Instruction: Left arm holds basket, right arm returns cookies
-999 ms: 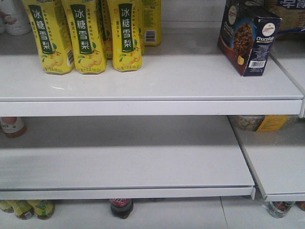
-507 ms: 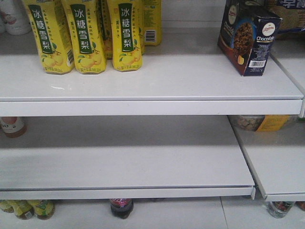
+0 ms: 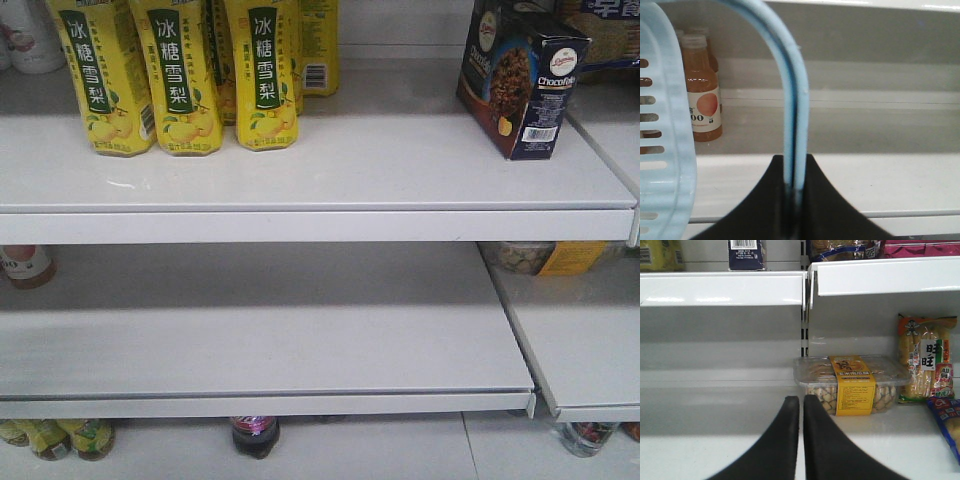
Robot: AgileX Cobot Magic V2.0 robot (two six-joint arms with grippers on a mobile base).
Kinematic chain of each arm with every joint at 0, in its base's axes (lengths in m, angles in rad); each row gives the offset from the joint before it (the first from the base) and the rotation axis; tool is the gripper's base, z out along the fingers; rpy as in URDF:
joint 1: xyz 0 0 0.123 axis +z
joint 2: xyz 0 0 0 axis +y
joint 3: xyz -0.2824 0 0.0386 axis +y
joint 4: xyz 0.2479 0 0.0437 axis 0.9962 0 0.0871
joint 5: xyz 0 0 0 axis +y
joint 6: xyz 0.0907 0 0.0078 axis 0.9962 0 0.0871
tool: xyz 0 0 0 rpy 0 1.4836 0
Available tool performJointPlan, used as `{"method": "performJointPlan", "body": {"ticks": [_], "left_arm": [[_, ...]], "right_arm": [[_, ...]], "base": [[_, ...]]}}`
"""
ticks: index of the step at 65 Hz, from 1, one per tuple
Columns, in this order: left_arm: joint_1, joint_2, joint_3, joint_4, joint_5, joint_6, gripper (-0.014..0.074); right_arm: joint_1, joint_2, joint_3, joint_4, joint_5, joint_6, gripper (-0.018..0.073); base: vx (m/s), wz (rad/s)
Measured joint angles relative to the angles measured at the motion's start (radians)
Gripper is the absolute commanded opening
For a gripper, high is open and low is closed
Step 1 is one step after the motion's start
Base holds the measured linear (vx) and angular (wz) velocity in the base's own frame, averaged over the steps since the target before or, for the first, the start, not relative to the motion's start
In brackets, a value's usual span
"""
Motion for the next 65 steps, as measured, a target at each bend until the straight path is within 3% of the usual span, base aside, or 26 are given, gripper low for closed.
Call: {"method": "performJointPlan", "body": {"ticks": [65], "left_arm": [[0.000, 0.000, 0.000, 0.000, 0.000, 0.000, -0.0003]], "right_arm": [[0.000, 0.000, 0.000, 0.000, 0.002, -0.002, -0.0011]], "base": [[0.00, 0.00]]}}
